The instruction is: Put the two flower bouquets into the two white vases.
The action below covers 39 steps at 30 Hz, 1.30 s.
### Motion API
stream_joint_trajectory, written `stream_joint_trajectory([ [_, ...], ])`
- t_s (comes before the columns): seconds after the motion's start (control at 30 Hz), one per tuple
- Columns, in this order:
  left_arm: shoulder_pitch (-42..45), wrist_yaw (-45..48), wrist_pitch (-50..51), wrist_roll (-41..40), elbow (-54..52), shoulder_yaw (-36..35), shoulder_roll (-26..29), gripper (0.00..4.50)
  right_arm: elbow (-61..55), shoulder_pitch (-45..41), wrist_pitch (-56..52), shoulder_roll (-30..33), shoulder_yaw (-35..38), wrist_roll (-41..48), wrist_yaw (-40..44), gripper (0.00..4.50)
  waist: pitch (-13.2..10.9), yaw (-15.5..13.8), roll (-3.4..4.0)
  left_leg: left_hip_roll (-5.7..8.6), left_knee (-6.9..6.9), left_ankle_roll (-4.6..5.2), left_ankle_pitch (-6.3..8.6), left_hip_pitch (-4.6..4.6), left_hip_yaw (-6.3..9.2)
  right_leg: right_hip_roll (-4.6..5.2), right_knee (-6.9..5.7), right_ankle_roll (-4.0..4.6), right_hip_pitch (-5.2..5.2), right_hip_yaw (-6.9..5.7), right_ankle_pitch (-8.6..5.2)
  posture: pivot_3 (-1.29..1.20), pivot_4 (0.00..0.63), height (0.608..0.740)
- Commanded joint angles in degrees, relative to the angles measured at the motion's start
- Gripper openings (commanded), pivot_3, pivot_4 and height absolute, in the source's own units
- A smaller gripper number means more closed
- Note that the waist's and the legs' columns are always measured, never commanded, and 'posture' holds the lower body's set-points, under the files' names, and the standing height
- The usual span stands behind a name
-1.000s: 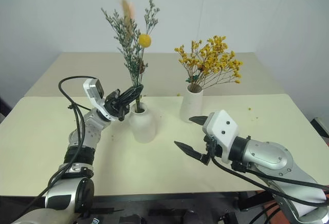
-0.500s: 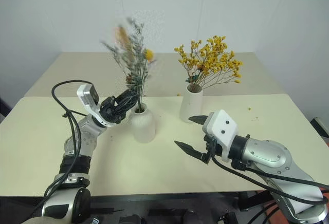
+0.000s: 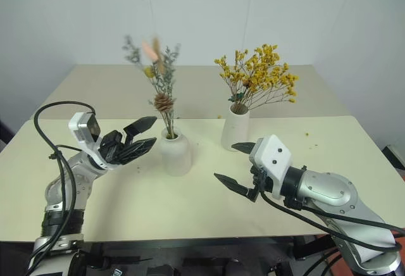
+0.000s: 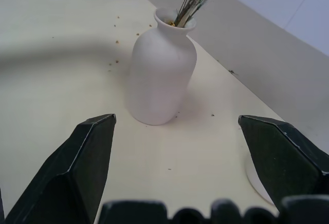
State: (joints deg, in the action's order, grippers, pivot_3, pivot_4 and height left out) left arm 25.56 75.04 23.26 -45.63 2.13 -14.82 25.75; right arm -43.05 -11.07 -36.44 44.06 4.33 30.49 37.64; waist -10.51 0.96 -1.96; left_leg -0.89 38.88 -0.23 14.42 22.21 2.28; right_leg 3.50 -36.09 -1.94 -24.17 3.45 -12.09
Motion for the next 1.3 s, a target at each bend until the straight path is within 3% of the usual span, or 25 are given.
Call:
stream_joint_trajectory([
  [0.03,-2.2,-0.3,1.8,-1.6,-4.9,-0.9,3.3,4.48,-0.2,-0.9,2.2,-0.3,0.4,-0.4,0.5,4.5,0.0,0.0,0.01,0.0,0.0,0.0,0.0,-0.01,0.0,0.0,0.0,0.0,0.01,0.0,0.0,0.0,0.15,0.74],
  [0.13,-4.4,0.0,1.6,-1.3,-6.5,-1.2,5.7,4.48,0.4,-1.0,2.8,-0.6,-0.4,-1.0,0.8,4.5,0.0,0.0,0.01,-0.01,-0.01,0.0,0.0,-0.04,-0.01,0.0,-0.01,0.0,0.02,0.0,0.0,0.0,0.15,0.74],
  [0.37,-7.7,-6.6,6.0,-10.6,-12.3,-9.9,8.8,4.48,1.1,-0.7,3.7,-0.7,-0.4,-1.4,1.6,4.5,0.0,0.0,0.01,-0.04,-0.02,0.0,0.0,-0.03,-0.02,-0.01,0.0,0.01,0.0,0.0,-0.01,0.0,0.15,0.74],
  [0.53,-14.6,-7.0,3.5,-6.5,-15.0,-12.5,12.7,4.48,1.1,0.9,3.0,0.1,1.9,-0.2,2.2,4.5,0.0,0.2,0.03,-0.05,-0.06,0.0,0.01,-0.1,-0.08,-0.01,-0.01,0.02,0.01,0.04,-0.02,0.0,0.15,0.74],
  [0.73,-19.9,-6.6,0.5,-3.7,-14.0,-15.3,16.0,4.48,2.3,8.0,0.8,4.8,14.9,6.7,7.9,4.5,0.0,-0.6,0.01,-0.05,-0.04,0.0,0.01,-0.06,-0.11,0.02,0.03,0.03,0.04,0.01,-0.03,0.0,0.15,0.74],
  [1.03,-20.4,-5.7,-3.4,0.2,-9.3,-16.3,18.6,4.48,8.0,20.5,0.8,11.4,35.2,7.7,18.2,4.5,0.0,-0.2,-0.01,-0.1,-0.07,0.0,0.01,-0.13,-0.22,-0.03,0.01,-0.01,0.05,0.04,-0.1,0.0,0.15,0.74],
  [1.3,-19.5,-3.2,-3.6,0.8,-8.4,-15.2,20.6,4.48,9.3,25.2,1.7,11.4,41.5,6.0,20.1,4.5,0.1,0.0,-0.02,-0.14,-0.08,0.01,0.01,-0.19,-0.41,-0.05,0.0,-0.33,0.05,0.2,-0.29,0.0,0.15,0.74],
])
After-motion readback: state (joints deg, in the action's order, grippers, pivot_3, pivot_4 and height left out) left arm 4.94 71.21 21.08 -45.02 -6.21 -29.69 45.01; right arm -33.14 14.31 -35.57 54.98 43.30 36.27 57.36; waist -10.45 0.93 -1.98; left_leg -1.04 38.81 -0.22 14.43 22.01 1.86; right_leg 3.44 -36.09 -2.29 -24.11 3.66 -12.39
